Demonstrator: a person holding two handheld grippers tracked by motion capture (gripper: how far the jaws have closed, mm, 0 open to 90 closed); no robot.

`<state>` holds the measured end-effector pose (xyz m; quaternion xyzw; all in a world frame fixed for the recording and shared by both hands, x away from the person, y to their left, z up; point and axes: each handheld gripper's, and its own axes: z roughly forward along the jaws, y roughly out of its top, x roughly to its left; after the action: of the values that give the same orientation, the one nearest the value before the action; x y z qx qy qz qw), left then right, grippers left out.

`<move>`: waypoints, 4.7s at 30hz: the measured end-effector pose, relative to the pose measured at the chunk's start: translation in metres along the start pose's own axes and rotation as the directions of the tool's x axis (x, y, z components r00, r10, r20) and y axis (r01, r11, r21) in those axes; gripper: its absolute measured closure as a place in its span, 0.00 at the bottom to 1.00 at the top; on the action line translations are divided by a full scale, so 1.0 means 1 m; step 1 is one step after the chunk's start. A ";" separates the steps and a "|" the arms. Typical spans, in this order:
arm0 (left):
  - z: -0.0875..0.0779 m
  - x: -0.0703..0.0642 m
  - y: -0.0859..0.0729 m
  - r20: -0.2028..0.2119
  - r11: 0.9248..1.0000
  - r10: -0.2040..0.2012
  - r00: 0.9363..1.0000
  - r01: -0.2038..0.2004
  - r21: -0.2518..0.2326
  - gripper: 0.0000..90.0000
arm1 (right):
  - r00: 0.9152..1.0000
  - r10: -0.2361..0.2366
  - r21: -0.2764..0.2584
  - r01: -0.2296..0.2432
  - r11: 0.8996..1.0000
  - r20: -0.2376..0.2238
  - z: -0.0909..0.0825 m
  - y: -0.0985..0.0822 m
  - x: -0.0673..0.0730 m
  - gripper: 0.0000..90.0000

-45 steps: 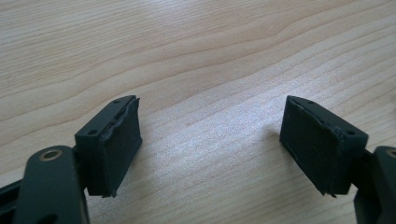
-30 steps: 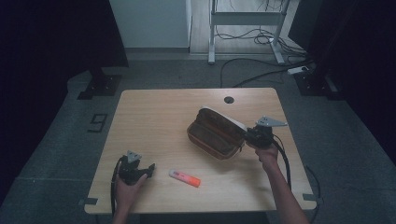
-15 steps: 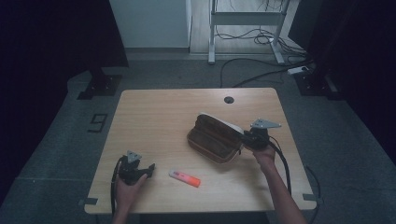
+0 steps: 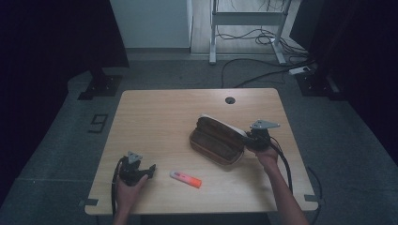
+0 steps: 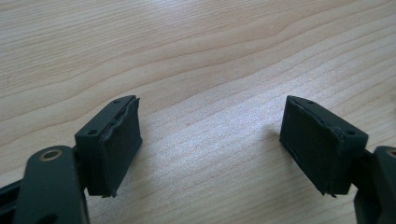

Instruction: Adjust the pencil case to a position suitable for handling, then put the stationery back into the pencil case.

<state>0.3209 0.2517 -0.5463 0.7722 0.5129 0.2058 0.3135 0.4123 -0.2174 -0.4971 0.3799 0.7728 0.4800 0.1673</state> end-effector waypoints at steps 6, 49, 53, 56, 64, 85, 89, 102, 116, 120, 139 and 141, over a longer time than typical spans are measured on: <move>0.000 0.000 0.000 0.000 1.000 0.000 1.000 0.000 0.000 0.22 | 1.000 0.000 0.041 -0.001 0.999 0.021 0.004 -0.003 -0.002 0.82; 0.000 0.000 0.000 0.000 1.000 0.000 1.000 0.000 0.000 0.22 | 0.994 0.051 -0.136 -0.038 0.990 0.093 -0.049 -0.002 0.048 0.38; 0.000 0.000 0.000 -0.001 1.000 0.000 1.000 0.000 -0.001 0.22 | 0.997 0.041 -0.125 -0.032 0.992 0.072 -0.046 0.000 0.055 0.38; 0.000 0.000 0.000 0.000 1.000 0.000 1.000 0.000 0.000 0.22 | 0.998 0.041 -0.133 -0.034 0.991 0.048 -0.044 0.003 0.062 0.38; 0.000 -0.001 0.000 0.000 1.000 0.000 1.000 0.000 -0.001 0.23 | 1.000 -0.004 -0.129 0.004 0.992 -0.002 -0.032 0.010 0.084 0.37; 0.001 -0.001 0.000 0.003 1.000 0.002 1.000 -0.002 -0.001 0.23 | 0.994 -0.022 -0.116 0.010 0.993 -0.105 -0.005 0.008 0.123 0.39; 0.001 -0.002 0.001 0.004 1.000 0.003 1.000 -0.003 0.000 0.23 | 0.992 -0.033 -0.103 0.021 0.995 -0.119 0.000 0.004 0.131 0.39; 0.001 -0.002 0.001 0.007 1.000 0.005 1.000 -0.005 0.000 0.23 | 0.985 -0.050 -0.052 0.042 0.998 -0.162 0.014 -0.007 0.149 0.41; 0.001 -0.002 0.001 0.009 1.000 0.009 1.000 -0.009 0.002 0.23 | 0.972 -0.075 0.020 0.082 0.996 -0.224 0.036 -0.019 0.173 0.43; 0.001 -0.002 0.001 0.009 1.000 0.009 1.000 -0.009 0.002 0.23 | 0.968 -0.081 0.044 0.095 0.995 -0.239 0.042 -0.024 0.179 0.43; 0.001 -0.002 0.001 0.011 1.000 0.010 1.000 -0.010 0.002 0.23 | 0.959 -0.107 0.131 0.145 0.981 -0.264 0.059 -0.041 0.192 0.45; 0.001 -0.002 0.001 0.010 1.000 0.010 1.000 -0.010 0.002 0.23 | 0.959 -0.110 0.138 0.150 0.979 -0.261 0.060 -0.042 0.193 0.46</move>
<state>0.3216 0.2487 -0.5462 0.7761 0.5076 0.2030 0.3142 0.3053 -0.0470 -0.5416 0.2760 0.8464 0.4502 0.0690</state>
